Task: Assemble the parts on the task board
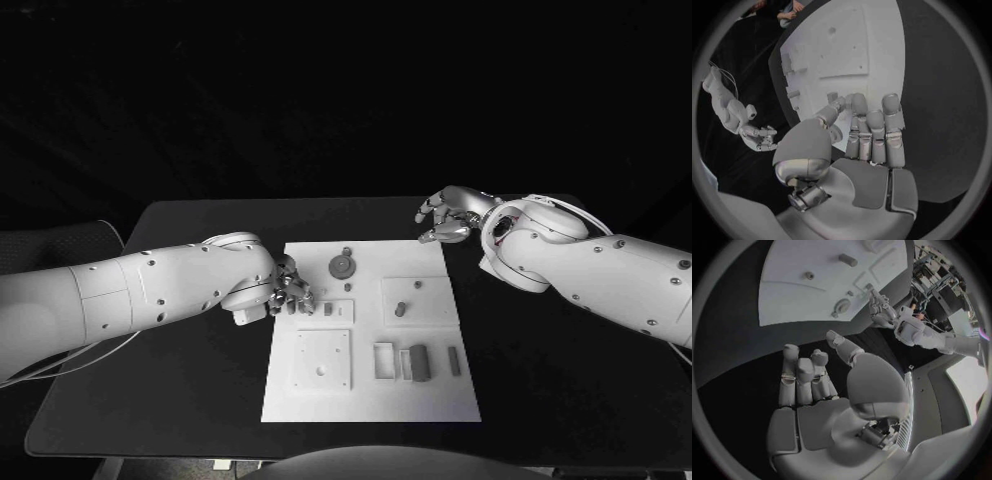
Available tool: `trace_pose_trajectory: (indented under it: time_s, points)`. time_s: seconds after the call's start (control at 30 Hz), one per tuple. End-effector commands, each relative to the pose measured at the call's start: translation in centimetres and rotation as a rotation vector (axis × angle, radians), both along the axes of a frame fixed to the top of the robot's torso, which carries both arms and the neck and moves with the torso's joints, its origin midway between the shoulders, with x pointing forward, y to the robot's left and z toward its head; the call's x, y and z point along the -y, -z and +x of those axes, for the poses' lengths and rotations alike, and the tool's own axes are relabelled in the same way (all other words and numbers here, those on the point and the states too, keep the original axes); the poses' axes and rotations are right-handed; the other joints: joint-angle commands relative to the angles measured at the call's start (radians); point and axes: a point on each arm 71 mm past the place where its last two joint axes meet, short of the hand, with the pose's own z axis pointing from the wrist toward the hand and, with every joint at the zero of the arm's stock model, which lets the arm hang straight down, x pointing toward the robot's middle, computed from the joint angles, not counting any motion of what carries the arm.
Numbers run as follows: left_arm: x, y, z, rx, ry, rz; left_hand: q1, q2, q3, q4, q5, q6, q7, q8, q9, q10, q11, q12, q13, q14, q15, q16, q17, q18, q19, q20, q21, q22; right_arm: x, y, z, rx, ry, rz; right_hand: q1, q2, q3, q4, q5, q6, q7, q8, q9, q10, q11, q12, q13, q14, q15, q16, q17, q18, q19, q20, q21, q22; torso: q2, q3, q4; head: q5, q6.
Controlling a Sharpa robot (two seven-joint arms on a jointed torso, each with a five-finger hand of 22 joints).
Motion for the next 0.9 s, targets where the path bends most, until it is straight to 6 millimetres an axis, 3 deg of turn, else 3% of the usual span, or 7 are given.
trace_pose_trajectory:
  time_s: [0.03,0.9]
  points:
    - [0.19,0.04,0.04,0.008,0.004,0.004,0.015,0.009,0.024,-0.009,0.003,0.004,-0.001,0.046,0.003,0.011,-0.005,0.005,0.001,0.03,-0.034,0.007,0.001,0.011,0.024,-0.024,0.003,0.024,-0.07,0.07,-0.05,-0.003,-0.009,-0.011,0.005,-0.005,-0.002,-0.001,0.001,0.035,0.032,-0.005,-0.001,-0.054,0.038,0.007,-0.001,-0.005,0.001,-0.001,-0.001,0.014,-0.008,0.001,-0.005,0.017,0.0,0.0001,-0.0006,0.0,0.0]
    - [-0.09,0.1,0.14,0.019,0.027,0.054,0.014,0.008,0.027,-0.008,0.003,0.001,-0.001,0.053,-0.001,0.01,-0.006,0.008,0.001,0.029,-0.035,0.009,0.003,0.011,0.023,-0.025,0.007,0.024,-0.02,0.09,-0.08,-0.005,-0.008,-0.012,0.005,-0.005,-0.002,-0.001,0.001,0.035,0.032,-0.005,-0.001,-0.054,0.038,0.007,-0.002,-0.005,0.002,-0.001,-0.001,0.014,-0.008,0.001,-0.005,0.017,0.0,-0.0004,0.0006,-0.002,-0.003]
